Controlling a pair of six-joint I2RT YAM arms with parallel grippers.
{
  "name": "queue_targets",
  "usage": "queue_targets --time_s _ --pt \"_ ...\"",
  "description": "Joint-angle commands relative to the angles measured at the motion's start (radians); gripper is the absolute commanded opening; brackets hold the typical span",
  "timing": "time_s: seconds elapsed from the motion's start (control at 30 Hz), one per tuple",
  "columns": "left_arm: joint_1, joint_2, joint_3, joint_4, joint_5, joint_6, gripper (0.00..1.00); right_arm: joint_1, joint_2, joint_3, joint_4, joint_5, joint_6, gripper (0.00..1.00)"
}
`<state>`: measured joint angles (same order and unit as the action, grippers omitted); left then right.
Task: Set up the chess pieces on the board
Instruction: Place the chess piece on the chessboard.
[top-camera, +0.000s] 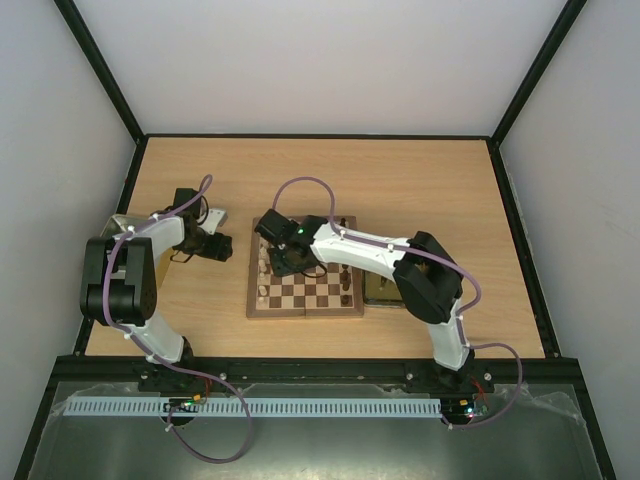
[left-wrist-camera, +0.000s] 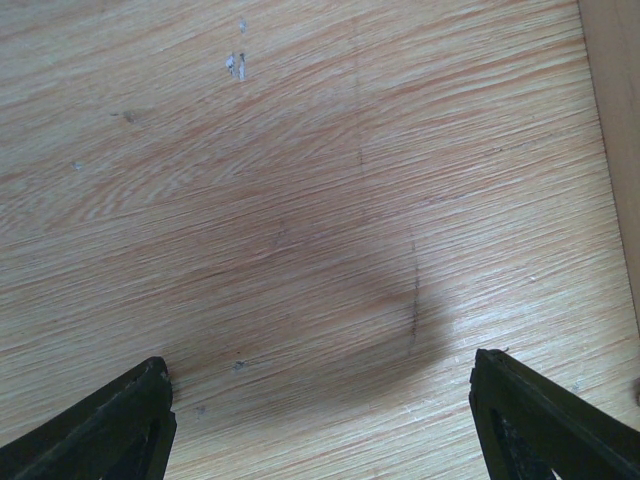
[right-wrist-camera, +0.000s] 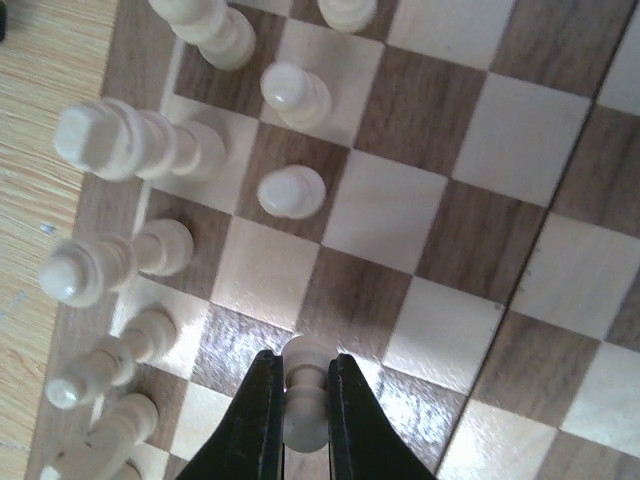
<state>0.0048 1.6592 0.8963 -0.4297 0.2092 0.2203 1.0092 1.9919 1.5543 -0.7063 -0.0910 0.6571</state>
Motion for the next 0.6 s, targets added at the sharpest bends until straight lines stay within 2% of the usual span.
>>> queue_targets --time_s 0.0,0.33,0.57 --pt "-0.002 -0.006 -0.012 -0.006 0.008 0.009 0.81 0.007 0.038 0.072 -0.022 -0.001 -0.019 0.03" --pt "0.004 -0.012 -0.014 -0.004 0.009 0.011 0.8 0.01 0.11 0.146 -0.04 -0.024 -0.018 0.03" --pt "0.004 -0.01 -0.013 -0.004 0.012 0.011 0.8 0.017 0.114 0.135 -0.044 -0.026 -0.045 0.04"
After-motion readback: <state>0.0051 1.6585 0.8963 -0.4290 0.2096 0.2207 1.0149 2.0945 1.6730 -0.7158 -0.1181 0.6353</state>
